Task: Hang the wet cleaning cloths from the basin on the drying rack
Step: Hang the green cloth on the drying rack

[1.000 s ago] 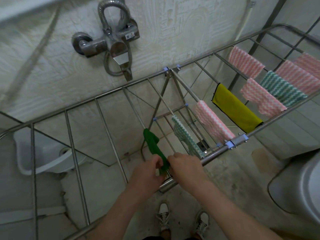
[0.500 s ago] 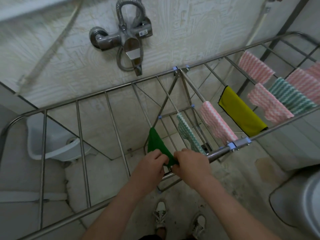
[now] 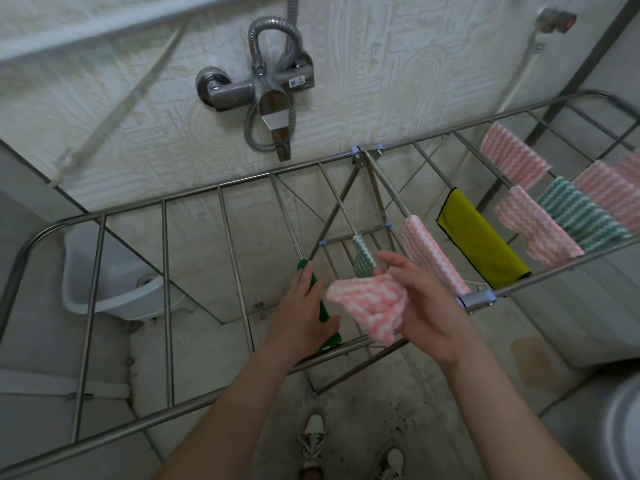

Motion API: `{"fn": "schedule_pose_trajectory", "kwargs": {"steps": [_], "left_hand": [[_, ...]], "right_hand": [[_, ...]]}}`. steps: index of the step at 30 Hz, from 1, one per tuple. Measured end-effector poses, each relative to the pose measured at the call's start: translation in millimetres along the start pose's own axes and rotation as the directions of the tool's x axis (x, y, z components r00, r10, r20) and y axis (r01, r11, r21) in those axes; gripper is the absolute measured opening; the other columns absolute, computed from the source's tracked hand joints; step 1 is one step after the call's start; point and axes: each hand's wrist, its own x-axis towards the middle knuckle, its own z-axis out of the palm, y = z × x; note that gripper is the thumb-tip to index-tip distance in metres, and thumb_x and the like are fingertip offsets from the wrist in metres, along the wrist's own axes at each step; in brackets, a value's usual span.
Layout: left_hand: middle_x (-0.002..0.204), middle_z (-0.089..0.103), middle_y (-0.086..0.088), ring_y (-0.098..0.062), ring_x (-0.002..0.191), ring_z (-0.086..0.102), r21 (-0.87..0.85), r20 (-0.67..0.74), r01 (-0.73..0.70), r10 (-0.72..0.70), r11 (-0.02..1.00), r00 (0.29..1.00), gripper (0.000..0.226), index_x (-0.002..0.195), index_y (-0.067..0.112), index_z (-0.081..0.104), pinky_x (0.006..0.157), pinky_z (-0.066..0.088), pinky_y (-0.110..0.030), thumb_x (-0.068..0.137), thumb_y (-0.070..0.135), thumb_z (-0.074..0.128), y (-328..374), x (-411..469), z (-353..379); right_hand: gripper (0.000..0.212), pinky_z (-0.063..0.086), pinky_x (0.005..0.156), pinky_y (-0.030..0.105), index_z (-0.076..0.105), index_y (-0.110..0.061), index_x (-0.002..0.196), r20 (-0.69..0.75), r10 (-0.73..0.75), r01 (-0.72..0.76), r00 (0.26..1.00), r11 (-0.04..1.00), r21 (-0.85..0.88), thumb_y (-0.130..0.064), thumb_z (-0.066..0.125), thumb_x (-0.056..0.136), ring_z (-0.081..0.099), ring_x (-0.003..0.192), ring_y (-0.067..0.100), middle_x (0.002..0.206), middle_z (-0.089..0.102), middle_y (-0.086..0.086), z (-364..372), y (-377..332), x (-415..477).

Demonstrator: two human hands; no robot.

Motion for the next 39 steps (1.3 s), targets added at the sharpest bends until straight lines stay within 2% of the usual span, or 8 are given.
{"fn": "schedule_pose_trajectory", "kwargs": {"steps": [4,8,12,19,25,32,35,39], "left_hand": [[0.145,0.044,-0.002,-0.021,0.140,0.029,-0.408,-0.098,0.032,-0.079,0.912,0.992,0.036,0.126,0.028,0.054,0.108,0.036,-0.038,0.091,0.024,0.058,17,-5,-27],[0.122,0.063,-0.011,-0.026,0.111,0.060,-0.988,0.132,0.134,-0.029,0.078,0.991,0.038,0.116,0.011,0.061,0.097,0.047,-0.045,0.079,0.006,0.059,39,-26,-72],[0.110,0.070,-0.010,-0.025,0.101,0.065,-0.987,0.039,0.059,-0.131,0.152,0.991,0.023,0.107,0.011,0.068,0.090,0.053,-0.039,0.088,0.020,0.059,47,-32,-83],[0.088,0.074,-0.011,-0.021,0.082,0.067,-0.942,-0.079,0.032,-0.314,0.333,0.946,0.034,0.088,0.014,0.073,0.076,0.052,-0.034,0.097,0.029,0.044,43,-32,-95],[0.090,0.064,0.004,-0.008,0.085,0.059,-0.846,-0.323,-0.060,-0.419,0.530,0.849,0.007,0.091,0.020,0.063,0.073,0.046,-0.020,0.089,0.026,0.060,45,-33,-94],[0.086,0.074,-0.007,-0.025,0.082,0.070,-0.931,-0.111,0.008,-0.304,0.366,0.946,0.030,0.092,0.011,0.071,0.074,0.057,-0.037,0.078,0.037,0.069,60,-34,-100],[0.084,0.071,-0.009,-0.020,0.079,0.067,-0.999,-0.020,-0.008,-0.383,0.033,0.924,0.013,0.083,0.005,0.068,0.070,0.055,-0.031,0.086,0.016,0.061,51,-33,-106],[0.094,0.070,-0.015,-0.022,0.084,0.067,-0.998,-0.055,-0.042,-0.323,0.048,0.945,0.026,0.095,-0.002,0.065,0.077,0.056,-0.034,0.082,0.020,0.062,33,-39,-122]], "right_hand": [[0.027,0.058,0.077,0.037,0.067,-0.012,0.105,0.069,-0.030,0.014,0.997,0.973,0.229,-0.005,0.056,0.081,0.065,0.089,0.026,0.099,0.064,0.013,5,4,1],[0.036,0.057,0.082,0.040,0.068,-0.006,0.110,0.110,-0.051,0.013,0.993,0.948,0.318,-0.003,0.070,0.074,0.063,0.108,0.036,0.122,0.058,0.025,13,7,7],[0.061,0.056,0.086,0.034,0.056,-0.004,0.127,0.159,-0.063,0.019,0.985,0.963,0.269,0.003,0.076,0.069,0.058,0.114,0.034,0.124,0.061,0.024,20,8,12],[0.019,0.058,0.059,0.021,0.071,0.004,0.091,-0.008,-0.023,0.022,1.000,0.991,-0.132,-0.004,0.063,0.076,0.071,0.072,0.018,0.089,0.073,0.017,39,7,13],[0.026,0.053,0.045,0.018,0.060,0.008,0.110,-0.064,-0.035,0.036,0.997,0.999,0.003,-0.010,0.055,0.092,0.066,0.055,0.014,0.077,0.070,0.014,52,4,13],[0.019,0.054,0.045,0.022,0.056,-0.001,0.105,-0.111,-0.184,0.142,0.977,0.940,-0.311,-0.017,0.053,0.096,0.067,0.061,0.016,0.088,0.067,0.013,61,8,14],[0.013,0.060,0.060,0.036,0.056,-0.013,0.099,-0.097,-0.298,0.158,0.950,0.723,-0.673,-0.025,0.051,0.097,0.069,0.080,0.021,0.097,0.066,0.009,66,3,10],[0.008,0.055,0.062,0.032,0.050,-0.025,0.089,0.192,-0.520,0.241,0.832,0.026,-0.970,-0.026,0.050,0.097,0.059,0.081,0.012,0.087,0.058,-0.005,69,2,13]]}}
